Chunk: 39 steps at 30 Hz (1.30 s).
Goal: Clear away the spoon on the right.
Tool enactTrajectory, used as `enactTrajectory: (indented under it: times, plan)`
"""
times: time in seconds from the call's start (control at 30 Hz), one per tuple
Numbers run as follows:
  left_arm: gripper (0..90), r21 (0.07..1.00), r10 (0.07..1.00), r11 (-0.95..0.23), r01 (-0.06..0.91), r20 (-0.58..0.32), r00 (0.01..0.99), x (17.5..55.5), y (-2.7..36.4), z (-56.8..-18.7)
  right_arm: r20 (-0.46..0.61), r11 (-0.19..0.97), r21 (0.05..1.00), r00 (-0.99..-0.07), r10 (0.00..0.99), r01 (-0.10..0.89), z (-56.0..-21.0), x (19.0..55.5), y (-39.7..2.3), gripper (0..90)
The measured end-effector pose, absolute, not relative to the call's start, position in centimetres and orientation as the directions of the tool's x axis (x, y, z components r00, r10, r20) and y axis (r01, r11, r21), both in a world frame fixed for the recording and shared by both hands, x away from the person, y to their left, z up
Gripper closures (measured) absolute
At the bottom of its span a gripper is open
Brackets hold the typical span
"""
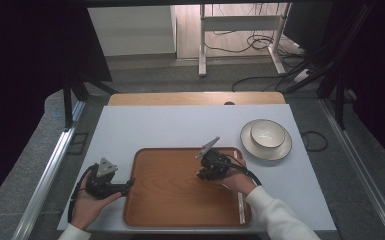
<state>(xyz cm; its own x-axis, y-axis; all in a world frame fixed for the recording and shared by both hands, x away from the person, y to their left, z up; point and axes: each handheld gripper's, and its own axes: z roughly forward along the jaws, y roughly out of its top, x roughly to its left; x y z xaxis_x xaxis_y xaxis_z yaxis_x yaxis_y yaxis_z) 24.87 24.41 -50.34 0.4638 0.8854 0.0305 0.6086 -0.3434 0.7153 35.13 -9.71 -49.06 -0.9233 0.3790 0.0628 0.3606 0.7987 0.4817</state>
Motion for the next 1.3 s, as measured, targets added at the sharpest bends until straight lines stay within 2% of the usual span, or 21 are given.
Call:
enactTrajectory:
  times: [0.43,0.53,0.7,0.77,0.87,1.1,1.3]
  plan:
    - [19.0,0.717,0.887,-0.341,0.608,0.031,0.461,24.9,24.5,-50.3,0.064,0.802,0.463,-0.916,0.395,0.378,-49.7,35.5,-9.7,80.1]
    - [19.0,0.717,0.887,-0.342,0.607,0.031,0.462,24.8,24.5,-50.3,0.064,0.803,0.457,-0.915,0.399,0.382,-49.8,35.5,-9.7,75.3]
    - [19.0,0.721,0.889,-0.335,0.607,0.028,0.458,24.8,24.5,-50.3,0.048,0.786,0.481,-0.907,0.418,0.388,-49.4,35.5,-10.0,60.5]
    - [19.0,0.718,0.887,-0.34,0.607,0.031,0.46,24.8,24.5,-50.3,0.055,0.771,0.499,-0.903,0.426,0.395,-48.9,35.6,-10.3,59.3]
    - [18.9,0.721,0.888,-0.336,0.606,0.029,0.458,24.8,24.5,-50.3,0.08,0.753,0.516,-0.898,0.433,0.409,-48.4,35.5,-10.9,62.0]
    - [19.0,0.719,0.887,-0.341,0.606,0.032,0.461,24.8,24.5,-50.2,0.12,0.784,0.488,-0.919,0.375,0.384,-48.2,34.9,-10.9,86.1]
    - [19.0,0.716,0.885,-0.344,0.607,0.031,0.465,24.8,24.4,-50.3,0.115,0.822,0.442,-0.931,0.346,0.36,-49.5,34.7,-10.1,89.3]
